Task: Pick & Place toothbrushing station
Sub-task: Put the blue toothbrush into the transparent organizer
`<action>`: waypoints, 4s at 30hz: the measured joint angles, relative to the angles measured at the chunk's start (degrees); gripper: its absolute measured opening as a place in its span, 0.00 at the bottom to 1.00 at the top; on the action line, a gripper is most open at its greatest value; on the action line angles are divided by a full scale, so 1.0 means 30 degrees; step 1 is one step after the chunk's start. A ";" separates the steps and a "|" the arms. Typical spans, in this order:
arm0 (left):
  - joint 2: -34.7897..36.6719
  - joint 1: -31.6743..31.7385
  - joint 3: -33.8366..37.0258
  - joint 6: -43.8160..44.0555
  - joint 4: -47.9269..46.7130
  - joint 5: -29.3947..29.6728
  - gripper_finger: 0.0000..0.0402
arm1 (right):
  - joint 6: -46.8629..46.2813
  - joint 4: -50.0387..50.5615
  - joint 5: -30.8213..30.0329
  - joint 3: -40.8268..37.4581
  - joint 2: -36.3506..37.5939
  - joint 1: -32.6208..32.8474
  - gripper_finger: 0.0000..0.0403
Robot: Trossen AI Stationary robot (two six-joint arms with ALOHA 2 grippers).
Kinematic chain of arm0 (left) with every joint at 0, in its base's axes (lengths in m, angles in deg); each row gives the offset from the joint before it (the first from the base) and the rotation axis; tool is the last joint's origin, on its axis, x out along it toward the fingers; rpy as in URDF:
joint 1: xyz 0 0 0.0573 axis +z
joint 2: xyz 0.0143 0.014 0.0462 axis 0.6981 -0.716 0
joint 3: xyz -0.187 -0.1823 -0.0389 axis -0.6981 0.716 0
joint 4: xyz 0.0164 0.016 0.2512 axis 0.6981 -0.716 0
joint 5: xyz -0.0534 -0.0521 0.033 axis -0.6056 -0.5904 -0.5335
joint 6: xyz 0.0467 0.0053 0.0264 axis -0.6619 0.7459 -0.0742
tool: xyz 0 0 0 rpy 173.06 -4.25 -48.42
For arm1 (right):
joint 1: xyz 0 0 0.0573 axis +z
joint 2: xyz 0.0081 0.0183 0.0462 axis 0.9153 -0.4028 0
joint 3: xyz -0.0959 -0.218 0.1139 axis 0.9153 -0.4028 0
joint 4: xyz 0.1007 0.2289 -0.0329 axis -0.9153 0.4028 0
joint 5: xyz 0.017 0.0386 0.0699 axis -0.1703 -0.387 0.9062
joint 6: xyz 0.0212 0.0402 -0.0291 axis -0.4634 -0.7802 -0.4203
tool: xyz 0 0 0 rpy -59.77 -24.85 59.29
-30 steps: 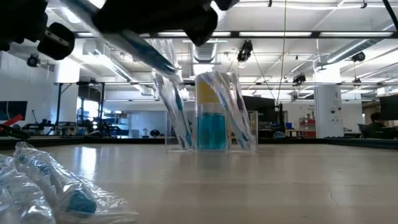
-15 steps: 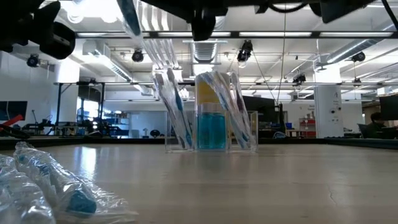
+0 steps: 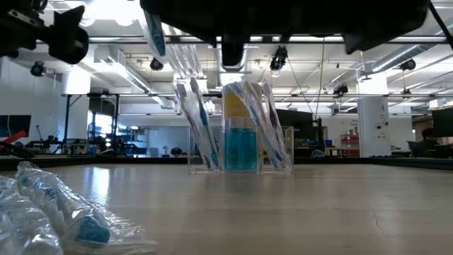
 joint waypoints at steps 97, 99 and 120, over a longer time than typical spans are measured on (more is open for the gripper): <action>-0.4192 -0.0153 -0.3193 0.0204 0.1252 -0.0356 0.06 | -0.2473 0.3856 -0.1324 -0.0181 0.2404 0.0582 0.37; -0.2674 -0.0125 -0.2471 0.0437 0.0611 -0.0291 0.06 | -0.1620 0.3905 -0.1319 -0.0644 0.3162 0.0833 0.33; 0.2062 -0.0058 -0.2657 0.0489 -0.6146 0.0325 0.06 | -0.2117 0.0049 -0.0598 -1.4567 1.7640 -0.1687 0.02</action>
